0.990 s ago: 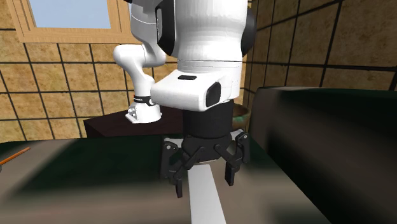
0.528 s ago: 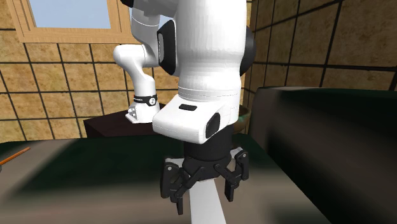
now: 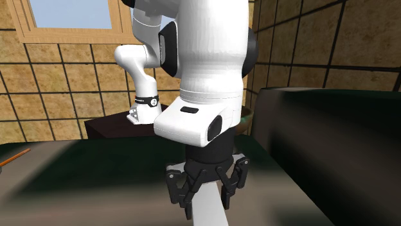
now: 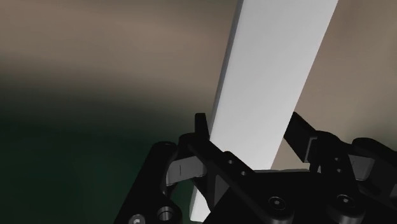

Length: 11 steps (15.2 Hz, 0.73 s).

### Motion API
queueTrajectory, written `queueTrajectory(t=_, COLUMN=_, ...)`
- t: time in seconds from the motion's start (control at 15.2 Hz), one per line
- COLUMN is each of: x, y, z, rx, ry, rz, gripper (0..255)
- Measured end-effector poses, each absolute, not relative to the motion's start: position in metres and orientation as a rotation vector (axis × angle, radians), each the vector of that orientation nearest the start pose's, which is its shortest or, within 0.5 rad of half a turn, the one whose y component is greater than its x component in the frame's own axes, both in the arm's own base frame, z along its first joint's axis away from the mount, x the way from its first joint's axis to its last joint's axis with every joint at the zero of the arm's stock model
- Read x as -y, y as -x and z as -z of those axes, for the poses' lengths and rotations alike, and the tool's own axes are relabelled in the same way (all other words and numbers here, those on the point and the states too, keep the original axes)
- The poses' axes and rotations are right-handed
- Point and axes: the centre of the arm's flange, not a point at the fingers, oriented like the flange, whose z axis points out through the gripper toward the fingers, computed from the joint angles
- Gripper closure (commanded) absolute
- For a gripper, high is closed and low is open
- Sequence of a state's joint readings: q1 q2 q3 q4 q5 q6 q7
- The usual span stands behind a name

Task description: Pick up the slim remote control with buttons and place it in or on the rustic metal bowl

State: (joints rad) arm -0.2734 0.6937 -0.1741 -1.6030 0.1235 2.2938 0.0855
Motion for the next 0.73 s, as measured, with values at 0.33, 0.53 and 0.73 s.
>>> queueTrajectory(t=0.33, x=0.2844, y=-0.6354, z=-0.2284, rx=-0.896, ry=3.031, rz=0.009, gripper=255)
queueTrajectory(t=0.53, x=0.2845, y=-0.6354, z=-0.2284, rx=-0.896, ry=3.031, rz=0.009, gripper=255)
queueTrajectory(t=0.73, x=0.2843, y=-0.6355, z=-0.2334, rx=-0.895, ry=3.031, rz=0.009, gripper=255)
